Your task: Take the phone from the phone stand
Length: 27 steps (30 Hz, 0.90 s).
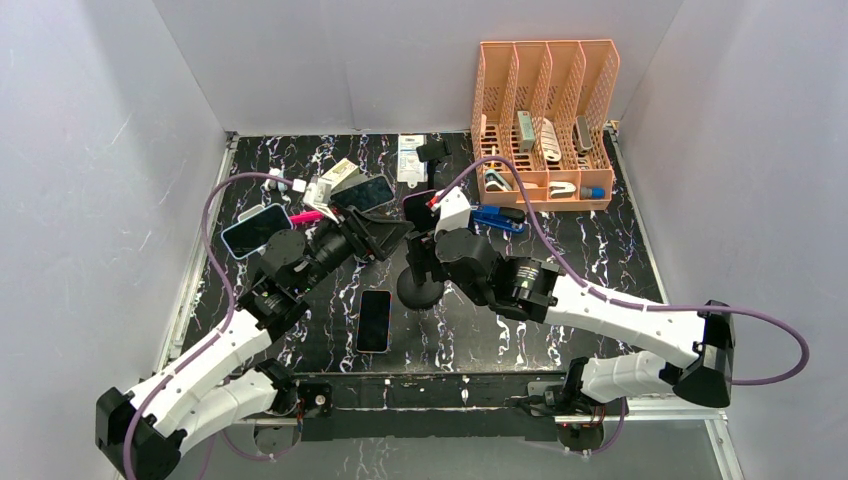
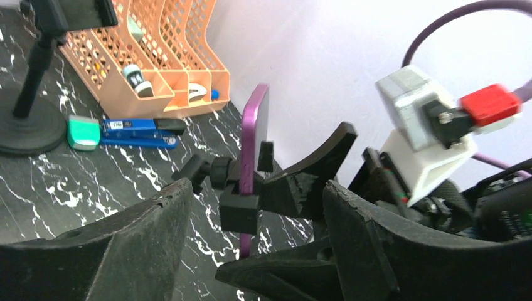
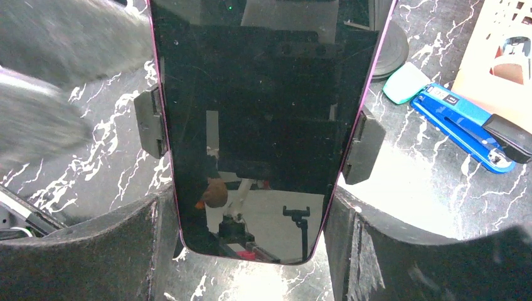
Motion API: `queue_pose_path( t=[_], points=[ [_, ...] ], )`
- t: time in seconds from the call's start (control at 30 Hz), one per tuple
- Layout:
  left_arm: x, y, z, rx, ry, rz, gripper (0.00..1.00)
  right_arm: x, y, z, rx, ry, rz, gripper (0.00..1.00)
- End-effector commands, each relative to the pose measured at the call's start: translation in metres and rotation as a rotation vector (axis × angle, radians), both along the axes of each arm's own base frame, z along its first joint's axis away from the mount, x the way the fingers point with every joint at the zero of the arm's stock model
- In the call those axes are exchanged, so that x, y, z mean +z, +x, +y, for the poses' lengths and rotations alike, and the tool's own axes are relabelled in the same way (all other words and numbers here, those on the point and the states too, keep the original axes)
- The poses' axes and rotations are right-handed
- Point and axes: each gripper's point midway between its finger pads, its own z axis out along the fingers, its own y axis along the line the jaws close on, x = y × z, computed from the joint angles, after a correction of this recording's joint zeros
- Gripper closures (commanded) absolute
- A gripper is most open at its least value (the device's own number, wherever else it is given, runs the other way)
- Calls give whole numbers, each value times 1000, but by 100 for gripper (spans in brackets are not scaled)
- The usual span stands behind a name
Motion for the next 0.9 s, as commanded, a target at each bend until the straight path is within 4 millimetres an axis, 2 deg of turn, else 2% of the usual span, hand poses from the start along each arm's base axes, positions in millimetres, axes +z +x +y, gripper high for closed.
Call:
queue_pose_path(
  t=[0.0,0.23,0.4,0.53,0.77,0.87],
  points=[
    [24,-1,8,26,45,-82,27,18,-4,-1,17,58,-18,62],
    [12,-8,-12,-102,89,-69,28,23,-10,0,55,55,-13,63],
    [3,-10,-19,-143,106,-47,31,24,-12,-1,64,59,-11,64],
    [2,-10,-20,-150,109,-48,39,26,-12,-2,66,58,-15,64],
    [4,-10,-20,-145,98,-53,59,27,-13,-5,74,52,-19,66],
    [5,-10,-20,-150,92,-52,64,29,-13,-7,73,52,-23,67]
  ],
)
